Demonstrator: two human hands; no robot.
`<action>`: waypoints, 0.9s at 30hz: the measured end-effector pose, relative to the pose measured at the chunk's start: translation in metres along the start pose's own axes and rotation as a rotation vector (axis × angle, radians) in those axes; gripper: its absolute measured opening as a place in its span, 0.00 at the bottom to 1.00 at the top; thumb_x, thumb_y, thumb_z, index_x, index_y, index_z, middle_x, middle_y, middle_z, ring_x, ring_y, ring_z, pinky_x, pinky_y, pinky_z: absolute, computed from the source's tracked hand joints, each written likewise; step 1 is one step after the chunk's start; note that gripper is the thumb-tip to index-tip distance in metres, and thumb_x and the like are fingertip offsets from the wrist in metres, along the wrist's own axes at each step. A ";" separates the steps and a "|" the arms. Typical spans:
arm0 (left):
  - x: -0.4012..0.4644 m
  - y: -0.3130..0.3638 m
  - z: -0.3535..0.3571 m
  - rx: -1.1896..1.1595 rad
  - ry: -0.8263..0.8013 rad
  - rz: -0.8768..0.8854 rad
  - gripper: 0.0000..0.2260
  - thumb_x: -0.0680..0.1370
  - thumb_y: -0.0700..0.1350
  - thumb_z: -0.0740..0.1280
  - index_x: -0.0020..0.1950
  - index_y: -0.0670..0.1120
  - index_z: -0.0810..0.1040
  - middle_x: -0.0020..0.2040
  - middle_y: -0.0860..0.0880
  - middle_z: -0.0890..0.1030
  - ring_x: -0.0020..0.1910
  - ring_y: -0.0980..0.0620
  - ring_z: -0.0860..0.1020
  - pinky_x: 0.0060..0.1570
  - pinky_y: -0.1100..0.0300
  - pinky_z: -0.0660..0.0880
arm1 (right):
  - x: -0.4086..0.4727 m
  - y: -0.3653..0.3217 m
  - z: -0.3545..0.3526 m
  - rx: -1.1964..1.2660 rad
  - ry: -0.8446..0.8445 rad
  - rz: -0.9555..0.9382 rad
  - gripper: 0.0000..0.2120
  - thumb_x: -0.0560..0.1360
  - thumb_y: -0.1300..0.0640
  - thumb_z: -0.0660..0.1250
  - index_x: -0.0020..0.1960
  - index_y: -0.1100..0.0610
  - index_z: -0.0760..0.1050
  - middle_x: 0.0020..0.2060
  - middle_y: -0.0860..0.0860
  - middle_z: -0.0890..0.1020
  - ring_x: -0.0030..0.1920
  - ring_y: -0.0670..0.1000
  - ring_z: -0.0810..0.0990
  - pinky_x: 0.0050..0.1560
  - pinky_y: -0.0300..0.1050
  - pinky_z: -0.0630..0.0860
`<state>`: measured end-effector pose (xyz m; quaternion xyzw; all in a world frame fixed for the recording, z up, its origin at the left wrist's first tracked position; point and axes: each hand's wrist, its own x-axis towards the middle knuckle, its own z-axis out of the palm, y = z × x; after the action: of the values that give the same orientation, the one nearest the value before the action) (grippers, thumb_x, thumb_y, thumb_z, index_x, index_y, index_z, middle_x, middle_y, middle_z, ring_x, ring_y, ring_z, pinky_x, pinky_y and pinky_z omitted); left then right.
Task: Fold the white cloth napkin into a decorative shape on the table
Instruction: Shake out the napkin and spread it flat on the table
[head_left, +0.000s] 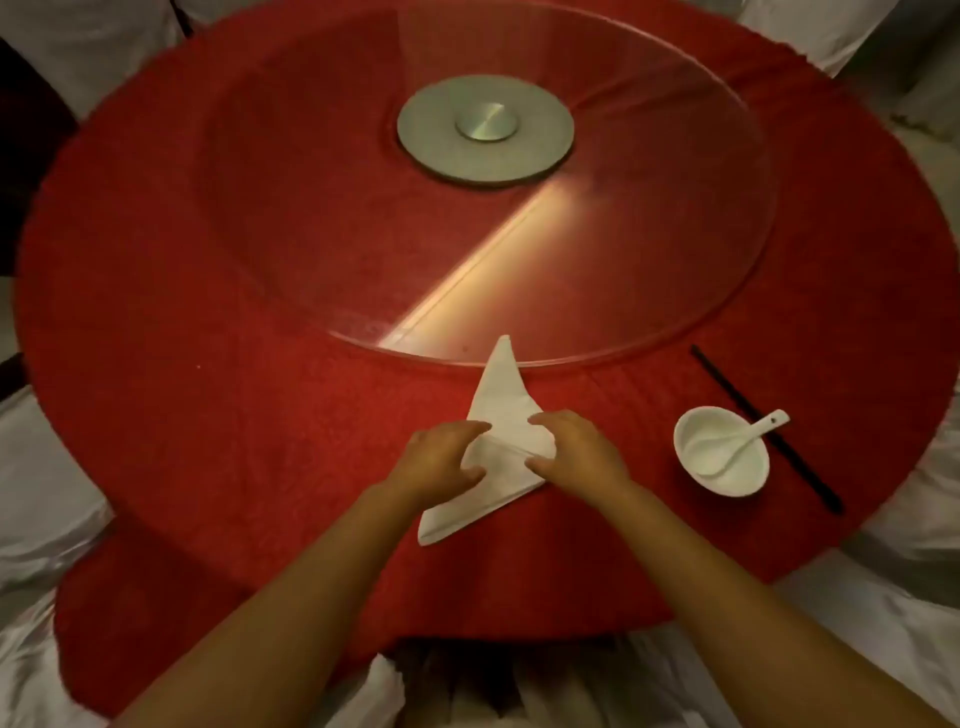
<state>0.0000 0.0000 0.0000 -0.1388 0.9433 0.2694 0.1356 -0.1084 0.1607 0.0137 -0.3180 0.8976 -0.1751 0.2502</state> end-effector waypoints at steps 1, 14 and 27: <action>0.002 -0.001 0.003 0.016 -0.038 -0.017 0.27 0.75 0.49 0.66 0.72 0.51 0.63 0.72 0.50 0.68 0.71 0.49 0.65 0.68 0.46 0.63 | 0.001 0.001 0.005 -0.007 -0.028 0.030 0.26 0.69 0.53 0.70 0.66 0.52 0.70 0.63 0.54 0.75 0.63 0.55 0.72 0.60 0.50 0.72; 0.013 -0.014 0.018 0.143 0.086 0.004 0.09 0.74 0.43 0.66 0.53 0.47 0.80 0.57 0.48 0.77 0.59 0.46 0.70 0.57 0.54 0.66 | 0.003 0.011 0.037 0.041 0.060 0.137 0.07 0.70 0.61 0.64 0.43 0.52 0.80 0.45 0.51 0.80 0.51 0.54 0.77 0.50 0.46 0.67; 0.026 0.000 0.013 0.244 0.063 0.076 0.10 0.77 0.41 0.62 0.54 0.46 0.79 0.56 0.47 0.79 0.57 0.46 0.71 0.54 0.54 0.68 | 0.004 0.014 0.046 -0.014 0.018 0.114 0.15 0.72 0.58 0.65 0.58 0.51 0.72 0.52 0.53 0.78 0.56 0.55 0.75 0.55 0.48 0.69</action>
<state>-0.0214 0.0020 -0.0188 -0.0939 0.9774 0.1532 0.1115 -0.0916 0.1613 -0.0315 -0.2663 0.9176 -0.1572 0.2497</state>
